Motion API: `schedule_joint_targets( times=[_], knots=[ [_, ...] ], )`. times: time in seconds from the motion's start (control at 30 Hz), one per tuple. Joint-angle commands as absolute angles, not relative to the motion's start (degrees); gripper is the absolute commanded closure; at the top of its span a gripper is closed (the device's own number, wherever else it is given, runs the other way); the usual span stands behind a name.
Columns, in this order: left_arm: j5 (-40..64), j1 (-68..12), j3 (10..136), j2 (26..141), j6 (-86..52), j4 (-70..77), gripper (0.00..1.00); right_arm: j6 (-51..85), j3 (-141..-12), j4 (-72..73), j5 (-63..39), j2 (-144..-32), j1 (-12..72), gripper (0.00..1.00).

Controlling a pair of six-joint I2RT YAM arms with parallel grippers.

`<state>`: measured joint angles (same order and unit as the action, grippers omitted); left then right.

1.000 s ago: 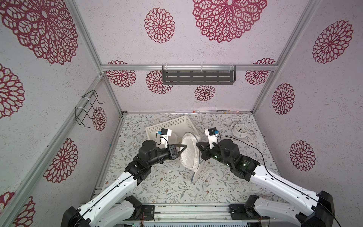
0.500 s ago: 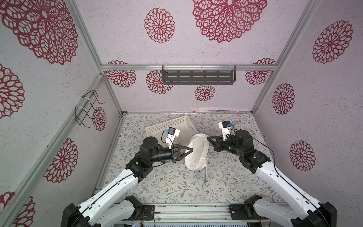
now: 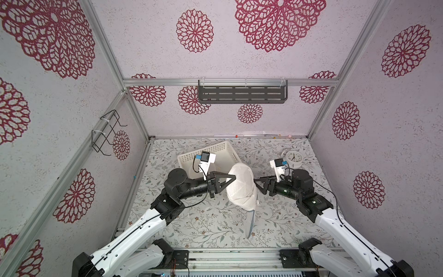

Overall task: Turn the laundry bag inside out
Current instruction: Turn over the laundry bag.

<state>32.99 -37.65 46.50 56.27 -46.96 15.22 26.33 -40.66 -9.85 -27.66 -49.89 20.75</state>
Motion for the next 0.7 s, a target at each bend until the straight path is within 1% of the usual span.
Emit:
schedule_joint_targets(
  times=[0.0, 0.1, 0.17, 0.3, 0.43, 0.57, 0.67],
  knots=[
    [24.6, -37.2, 44.8, 57.9, -51.9, 19.6, 1.0, 26.4, -46.0, -12.5, -19.0, -44.0, 20.1, 0.22],
    [24.0, -37.3, 42.8, 59.7, -57.9, 28.0, 1.0, 27.4, -45.2, -11.1, -24.5, -42.1, 20.1, 0.19],
    [23.6, -37.3, 43.3, 60.4, -59.8, 29.7, 1.0, 30.0, -42.3, -7.4, -30.1, -41.1, 20.2, 0.19],
    [22.7, -37.4, 44.1, 61.1, -63.5, 32.9, 1.0, 34.7, -36.4, 1.5, -35.6, -39.5, 20.3, 0.2],
    [21.0, -37.4, 43.6, 62.1, -69.5, 36.9, 1.0, 36.4, -33.1, 6.9, -35.8, -41.4, 20.5, 0.24],
    [20.1, -37.4, 42.4, 64.4, -77.7, 45.1, 1.0, 42.0, -27.8, 21.5, -39.5, -44.4, 22.1, 0.25],
    [21.1, -37.4, 42.3, 66.4, -81.8, 50.1, 1.0, 40.0, -27.7, 22.4, -37.7, -47.0, 24.4, 0.27]
  ],
)
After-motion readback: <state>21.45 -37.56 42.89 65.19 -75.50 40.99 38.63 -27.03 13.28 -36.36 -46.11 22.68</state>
